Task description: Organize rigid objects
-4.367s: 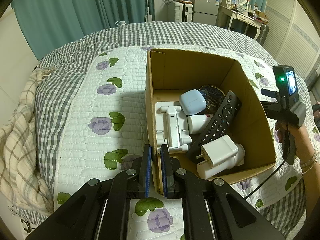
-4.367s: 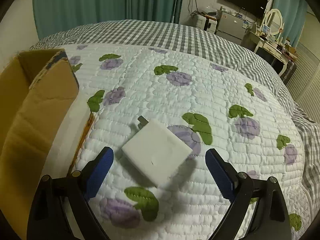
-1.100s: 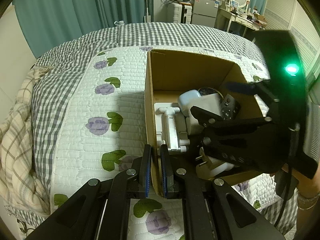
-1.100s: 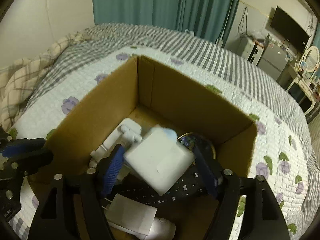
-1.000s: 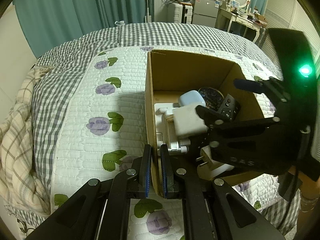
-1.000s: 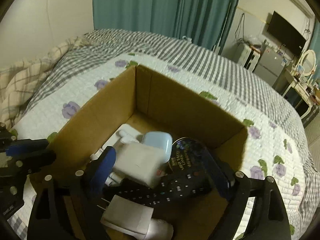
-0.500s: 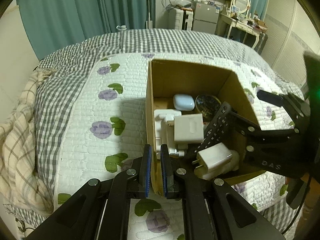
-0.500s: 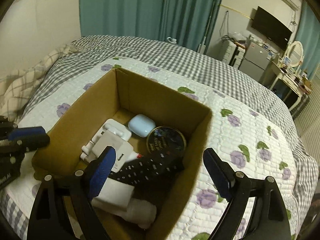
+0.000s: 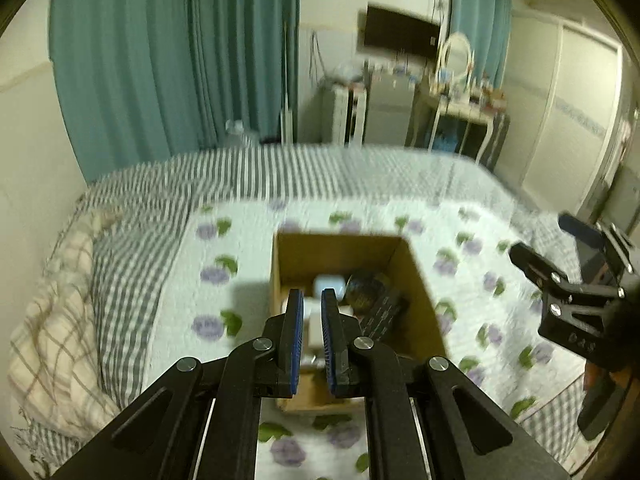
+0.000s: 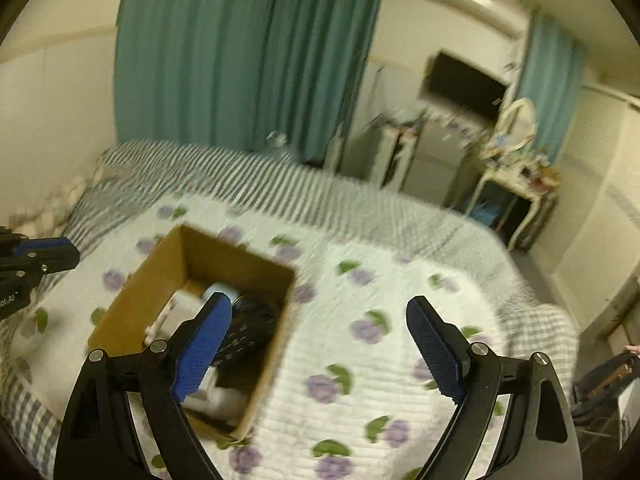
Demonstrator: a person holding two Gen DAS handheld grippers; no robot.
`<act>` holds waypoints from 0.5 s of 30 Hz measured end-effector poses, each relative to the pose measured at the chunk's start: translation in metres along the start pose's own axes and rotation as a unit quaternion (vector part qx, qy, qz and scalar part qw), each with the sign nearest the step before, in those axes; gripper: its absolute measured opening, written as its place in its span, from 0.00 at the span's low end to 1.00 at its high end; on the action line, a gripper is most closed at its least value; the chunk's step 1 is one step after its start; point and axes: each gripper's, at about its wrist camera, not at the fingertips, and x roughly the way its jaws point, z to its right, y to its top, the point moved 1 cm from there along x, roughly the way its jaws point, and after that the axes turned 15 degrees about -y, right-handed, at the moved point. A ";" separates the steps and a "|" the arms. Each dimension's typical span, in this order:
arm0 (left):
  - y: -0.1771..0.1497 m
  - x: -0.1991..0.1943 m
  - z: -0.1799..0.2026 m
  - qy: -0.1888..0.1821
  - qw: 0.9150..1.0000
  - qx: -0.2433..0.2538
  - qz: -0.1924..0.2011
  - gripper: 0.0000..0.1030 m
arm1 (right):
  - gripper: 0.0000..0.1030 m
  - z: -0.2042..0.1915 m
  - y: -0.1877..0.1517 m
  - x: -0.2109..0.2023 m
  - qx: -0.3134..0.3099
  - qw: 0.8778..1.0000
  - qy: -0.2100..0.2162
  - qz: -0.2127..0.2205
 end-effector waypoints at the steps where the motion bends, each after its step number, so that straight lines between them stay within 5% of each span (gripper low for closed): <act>1: 0.002 -0.005 0.005 -0.002 1.000 -0.001 0.017 0.21 | 0.87 0.008 0.001 -0.009 0.008 1.000 -0.008 0.010; 4: -0.002 -0.018 0.018 0.003 0.998 0.004 0.069 0.56 | 0.90 0.028 0.000 -0.035 0.028 0.998 -0.043 0.044; 6: -0.008 -0.021 0.025 0.016 0.996 0.017 0.085 0.58 | 0.94 0.040 -0.006 -0.051 0.042 0.995 -0.064 0.067; 10: -0.030 -0.025 0.032 0.031 0.993 0.022 0.116 0.79 | 1.00 0.059 -0.028 -0.071 0.073 0.990 -0.076 0.092; 15: -0.058 -0.030 0.034 0.049 0.989 0.023 0.141 0.82 | 1.00 0.063 -0.059 -0.068 0.098 0.991 -0.038 0.081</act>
